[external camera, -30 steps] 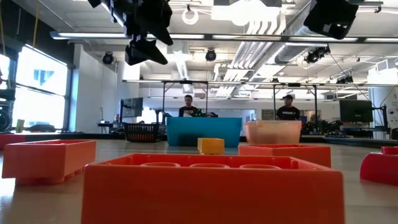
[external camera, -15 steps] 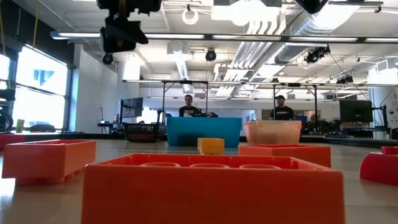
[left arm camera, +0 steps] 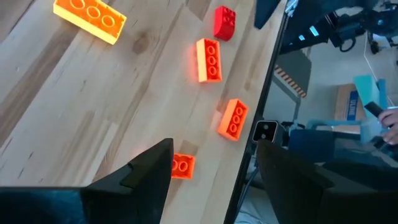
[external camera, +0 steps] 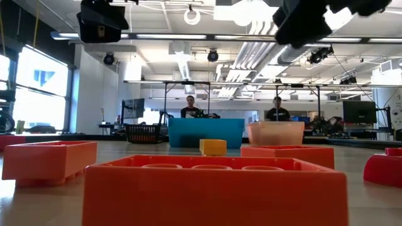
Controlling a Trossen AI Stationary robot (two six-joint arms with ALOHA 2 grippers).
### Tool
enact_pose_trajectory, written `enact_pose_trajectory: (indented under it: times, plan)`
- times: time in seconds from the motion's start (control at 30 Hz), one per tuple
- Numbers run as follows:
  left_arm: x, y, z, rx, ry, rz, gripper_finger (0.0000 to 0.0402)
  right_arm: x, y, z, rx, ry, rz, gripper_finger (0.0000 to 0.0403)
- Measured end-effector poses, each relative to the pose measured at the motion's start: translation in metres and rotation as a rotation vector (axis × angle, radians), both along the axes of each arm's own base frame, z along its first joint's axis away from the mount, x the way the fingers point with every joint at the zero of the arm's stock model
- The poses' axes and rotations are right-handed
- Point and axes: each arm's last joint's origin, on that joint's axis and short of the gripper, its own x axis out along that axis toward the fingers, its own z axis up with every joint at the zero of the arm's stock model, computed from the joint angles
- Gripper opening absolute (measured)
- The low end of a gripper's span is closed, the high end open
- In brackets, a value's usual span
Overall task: Sort & place blocks by color
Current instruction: Put the orange game piece into the black bin
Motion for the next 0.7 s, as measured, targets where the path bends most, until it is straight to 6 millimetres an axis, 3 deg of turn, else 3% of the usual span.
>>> enact_pose_trajectory:
  times: [0.47, 0.7]
  plan:
    - [0.000, -0.002, 0.000, -0.003, 0.000, 0.003, 0.0220, 0.021, -0.006, -0.055, -0.070, 0.145, 0.042, 0.0232]
    - [0.000, -0.001, 0.000, 0.012, -0.003, 0.017, 0.0220, 0.023, -0.005, -0.070, -0.090, 0.180, 0.047, 0.0232]
